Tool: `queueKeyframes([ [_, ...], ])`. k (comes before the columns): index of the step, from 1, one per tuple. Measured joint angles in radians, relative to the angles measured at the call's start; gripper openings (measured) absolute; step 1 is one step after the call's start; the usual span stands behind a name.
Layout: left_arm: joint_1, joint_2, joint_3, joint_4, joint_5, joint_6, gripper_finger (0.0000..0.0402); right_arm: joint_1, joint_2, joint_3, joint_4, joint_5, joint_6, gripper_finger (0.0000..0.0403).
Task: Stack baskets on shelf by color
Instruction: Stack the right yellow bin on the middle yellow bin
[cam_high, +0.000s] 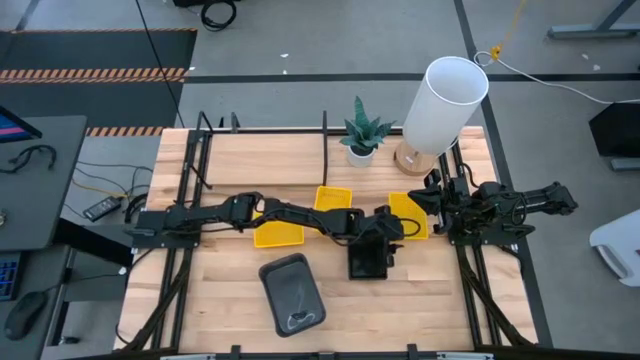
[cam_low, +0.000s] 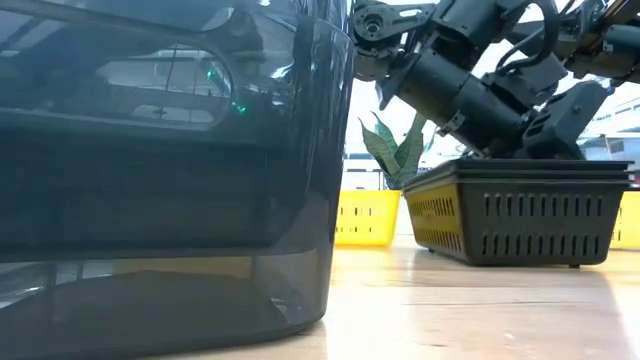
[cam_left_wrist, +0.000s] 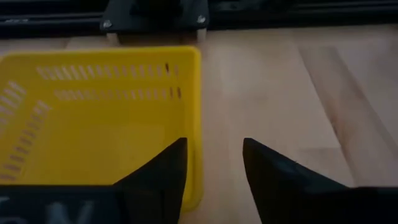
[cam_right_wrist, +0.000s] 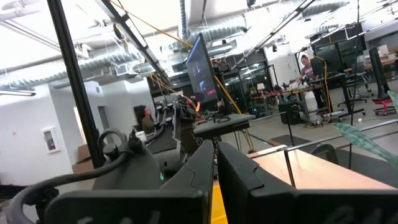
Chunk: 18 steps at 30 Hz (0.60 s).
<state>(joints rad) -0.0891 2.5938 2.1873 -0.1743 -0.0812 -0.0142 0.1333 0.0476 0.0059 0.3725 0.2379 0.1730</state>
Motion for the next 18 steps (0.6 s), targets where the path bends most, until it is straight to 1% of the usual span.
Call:
queueKeyframes([
  [7, 0.001, -0.003, 0.0, -0.054, -0.004, 0.017, 0.012, 0.0, 0.0, 0.0, 0.0, 0.0, 0.0, 0.0027],
  [10, 0.0, -0.002, -0.001, -0.044, -0.004, 0.049, 0.009, 0.0, 0.0, 0.0, 0.0, 0.0, 0.0, 0.0027],
  [15, 0.001, -0.002, -0.001, -0.035, -0.003, 0.054, 0.0026, 0.0, 0.0, 0.0, 0.0, 0.0, 0.0, 0.0027],
  [16, 0.001, -0.002, -0.001, -0.032, -0.001, 0.054, 0.0018, 0.0, 0.0, 0.0, 0.0, 0.0, 0.0, 0.0027],
  [18, 0.0, -0.004, -0.001, -0.027, -0.001, 0.054, 0.0016, 0.0, 0.0, 0.0, 0.0, 0.0, 0.0, 0.0027],
])
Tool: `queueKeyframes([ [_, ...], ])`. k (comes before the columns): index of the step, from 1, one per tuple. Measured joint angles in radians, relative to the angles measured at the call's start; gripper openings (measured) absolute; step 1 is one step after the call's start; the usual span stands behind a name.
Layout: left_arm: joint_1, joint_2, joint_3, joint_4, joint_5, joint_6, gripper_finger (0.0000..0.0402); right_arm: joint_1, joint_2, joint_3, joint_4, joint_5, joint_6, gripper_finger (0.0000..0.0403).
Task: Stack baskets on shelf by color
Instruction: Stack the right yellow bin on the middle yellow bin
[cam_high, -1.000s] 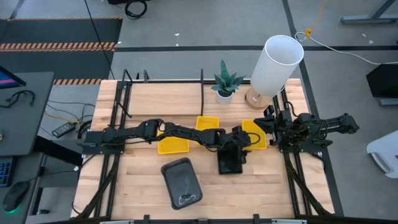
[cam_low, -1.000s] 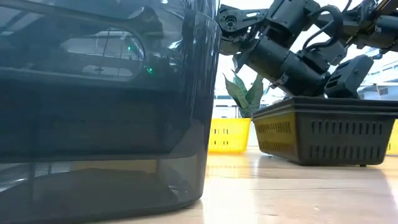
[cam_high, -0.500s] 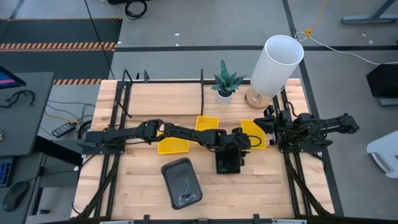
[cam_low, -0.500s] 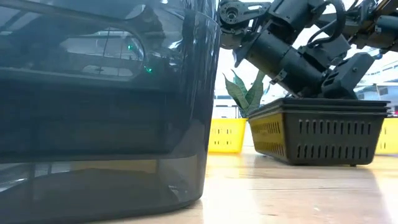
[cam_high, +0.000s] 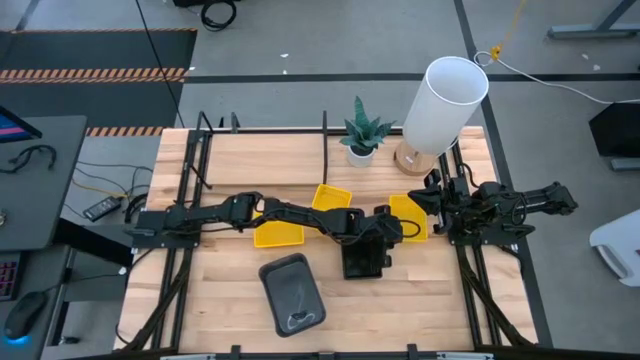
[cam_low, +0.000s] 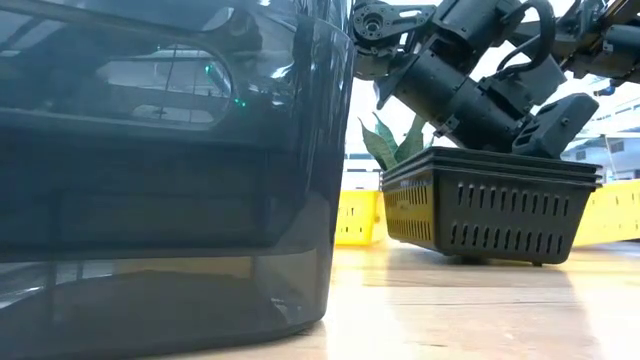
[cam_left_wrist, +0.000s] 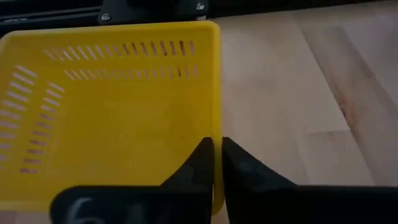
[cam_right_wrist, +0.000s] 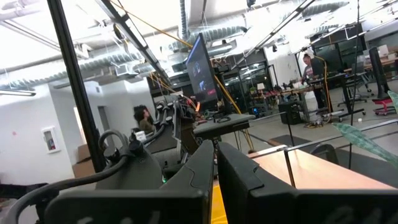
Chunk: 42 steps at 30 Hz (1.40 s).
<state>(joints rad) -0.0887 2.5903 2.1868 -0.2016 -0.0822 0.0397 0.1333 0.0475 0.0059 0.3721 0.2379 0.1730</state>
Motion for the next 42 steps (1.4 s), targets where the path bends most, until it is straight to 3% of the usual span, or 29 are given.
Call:
queueKeyframes([
  [10, -0.002, -0.087, -0.001, -0.049, 0.014, 0.015, 0.0015, 0.0, 0.0, 0.0, 0.0, 0.0, 0.0, 0.0027],
  [24, -0.002, -0.31, 0.0, -0.488, 0.025, 0.105, 0.0015, 0.0, 0.0, 0.0, 0.0, -0.003, 0.0, 0.0027],
  [30, -0.013, -0.367, 0.0, -0.561, -0.023, 0.129, 0.0015, 0.0, 0.0, 0.0, 0.0, -0.003, 0.0, 0.0027],
  [42, -0.048, -0.437, 0.0, -0.901, -0.183, 0.111, 0.0014, 0.0, 0.001, 0.0, 0.001, -0.004, 0.0, 0.0027],
])
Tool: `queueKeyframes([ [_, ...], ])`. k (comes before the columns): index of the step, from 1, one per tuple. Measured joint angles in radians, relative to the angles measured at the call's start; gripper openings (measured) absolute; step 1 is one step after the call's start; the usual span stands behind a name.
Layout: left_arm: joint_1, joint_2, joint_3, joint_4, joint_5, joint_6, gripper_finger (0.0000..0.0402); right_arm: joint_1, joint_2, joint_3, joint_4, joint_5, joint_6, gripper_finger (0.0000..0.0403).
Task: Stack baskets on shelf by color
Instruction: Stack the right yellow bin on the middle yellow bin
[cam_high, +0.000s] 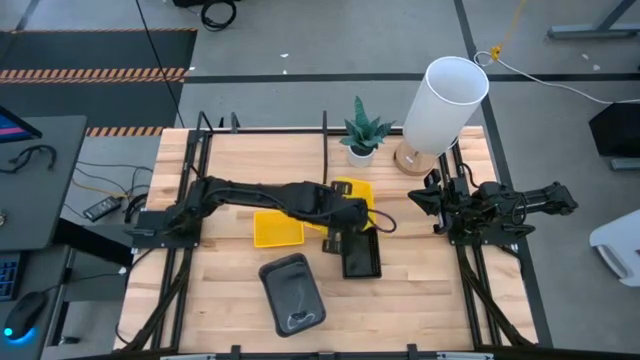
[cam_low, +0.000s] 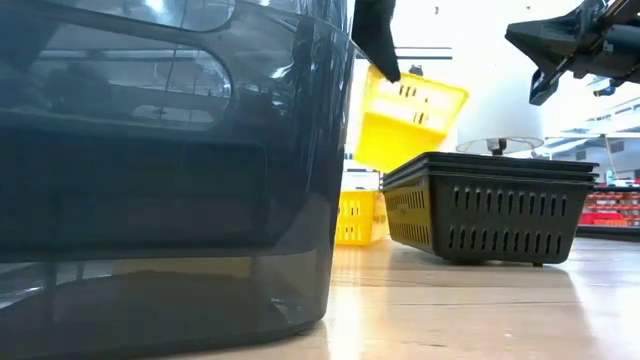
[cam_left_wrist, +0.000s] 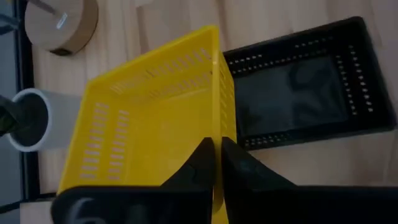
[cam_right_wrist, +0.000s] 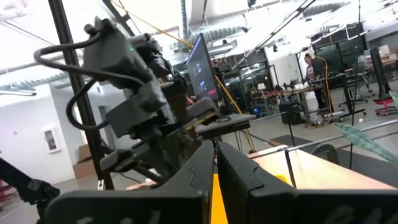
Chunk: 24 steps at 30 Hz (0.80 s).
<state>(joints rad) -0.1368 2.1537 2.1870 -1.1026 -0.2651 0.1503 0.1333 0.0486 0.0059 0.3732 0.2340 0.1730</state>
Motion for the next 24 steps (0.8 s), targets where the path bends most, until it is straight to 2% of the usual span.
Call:
queueKeyframes([
  [11, -0.016, -0.023, -0.001, -0.242, -0.076, -0.002, 0.0014, 0.0, 0.0, 0.0, 0.002, 0.0, 0.0, 0.0027],
  [24, -0.039, -0.014, -0.003, -0.273, -0.052, 0.203, 0.0014, 0.0, 0.0, 0.0, 0.008, 0.0, 0.0, 0.0027],
])
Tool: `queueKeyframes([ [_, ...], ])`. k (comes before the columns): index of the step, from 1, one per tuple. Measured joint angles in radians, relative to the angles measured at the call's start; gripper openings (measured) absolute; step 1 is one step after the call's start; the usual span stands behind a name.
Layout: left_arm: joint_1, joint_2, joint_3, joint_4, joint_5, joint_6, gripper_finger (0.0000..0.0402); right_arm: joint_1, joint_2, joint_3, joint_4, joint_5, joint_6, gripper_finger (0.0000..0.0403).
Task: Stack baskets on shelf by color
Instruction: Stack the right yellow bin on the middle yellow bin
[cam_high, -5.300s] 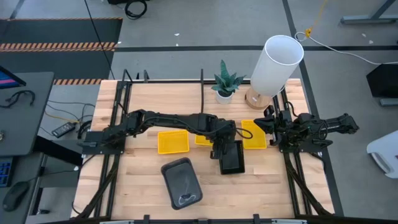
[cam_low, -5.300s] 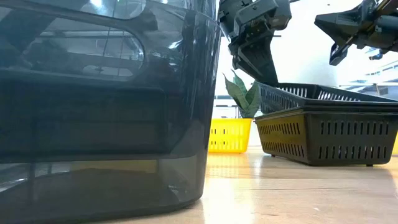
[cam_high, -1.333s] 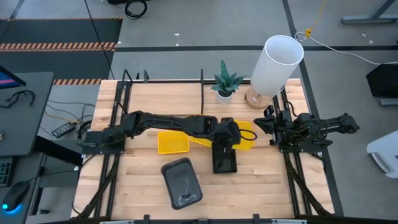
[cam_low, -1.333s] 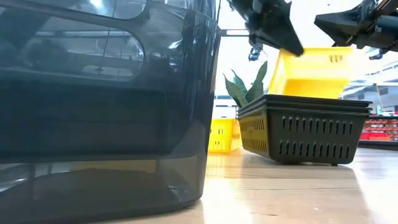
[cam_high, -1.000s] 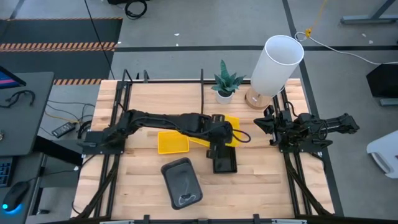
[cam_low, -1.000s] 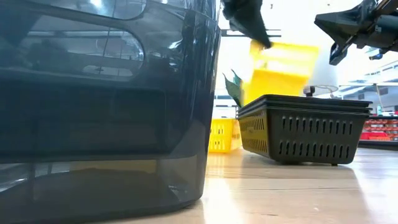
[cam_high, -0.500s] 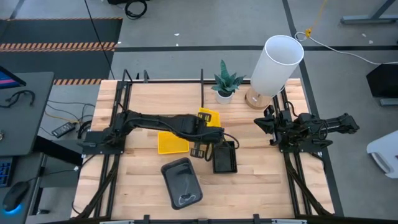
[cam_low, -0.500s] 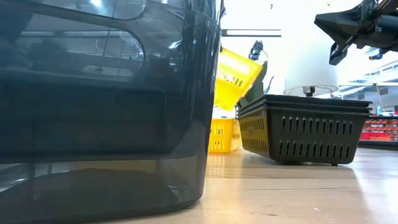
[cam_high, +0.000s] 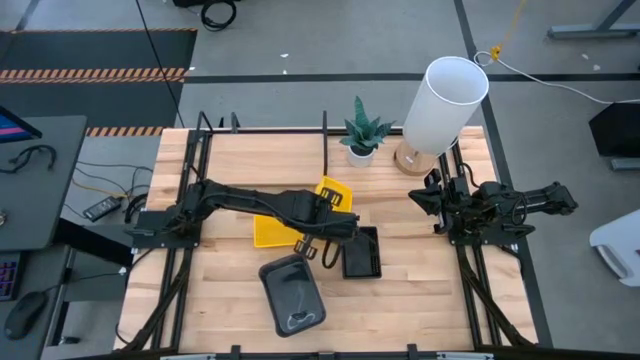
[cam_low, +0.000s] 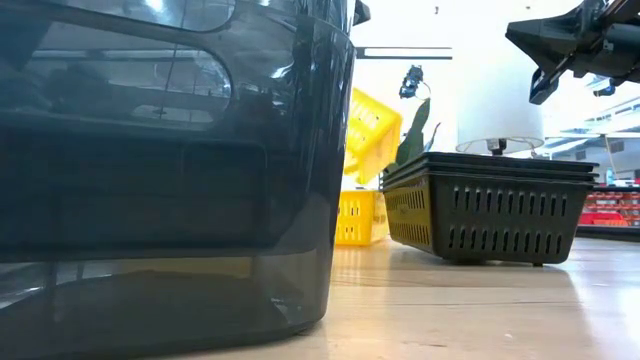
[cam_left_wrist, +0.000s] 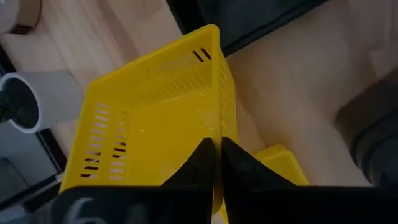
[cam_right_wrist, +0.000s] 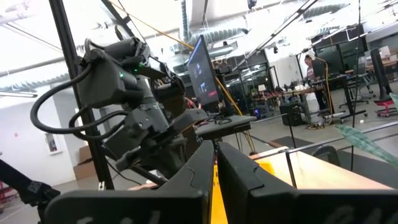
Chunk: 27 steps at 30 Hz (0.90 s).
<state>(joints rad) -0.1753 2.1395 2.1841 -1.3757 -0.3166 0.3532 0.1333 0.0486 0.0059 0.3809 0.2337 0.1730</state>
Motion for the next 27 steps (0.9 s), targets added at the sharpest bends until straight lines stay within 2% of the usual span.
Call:
queueKeyframes([
  [5, 0.002, 0.0, -0.001, -0.011, 0.014, 0.075, 0.0014, 0.0, 0.0, 0.0, 0.0, 0.0, 0.0, 0.0027],
  [10, 0.012, 0.001, -0.079, 0.014, 0.042, 0.136, 0.0014, 0.0, 0.0, 0.0, 0.0, 0.0, 0.0, 0.0027],
  [17, 0.016, 0.001, -0.194, 0.112, 0.028, 0.212, 0.0014, 0.0, 0.0, 0.0, 0.0, 0.0, 0.0, 0.0027],
  [22, 0.015, 0.0, -0.202, 0.14, 0.03, 0.202, 0.0014, 0.0, 0.0, 0.0, 0.0, 0.0, 0.0, 0.0027],
  [25, 0.015, 0.0, -0.202, 0.143, 0.081, 0.149, 0.0015, 0.0, 0.0, 0.0, 0.0, 0.0, 0.0, 0.0027],
  [27, 0.016, 0.0, -0.202, 0.142, 0.123, 0.101, 0.0029, 0.0, 0.0, 0.0, 0.0, 0.0, 0.0, 0.0027],
])
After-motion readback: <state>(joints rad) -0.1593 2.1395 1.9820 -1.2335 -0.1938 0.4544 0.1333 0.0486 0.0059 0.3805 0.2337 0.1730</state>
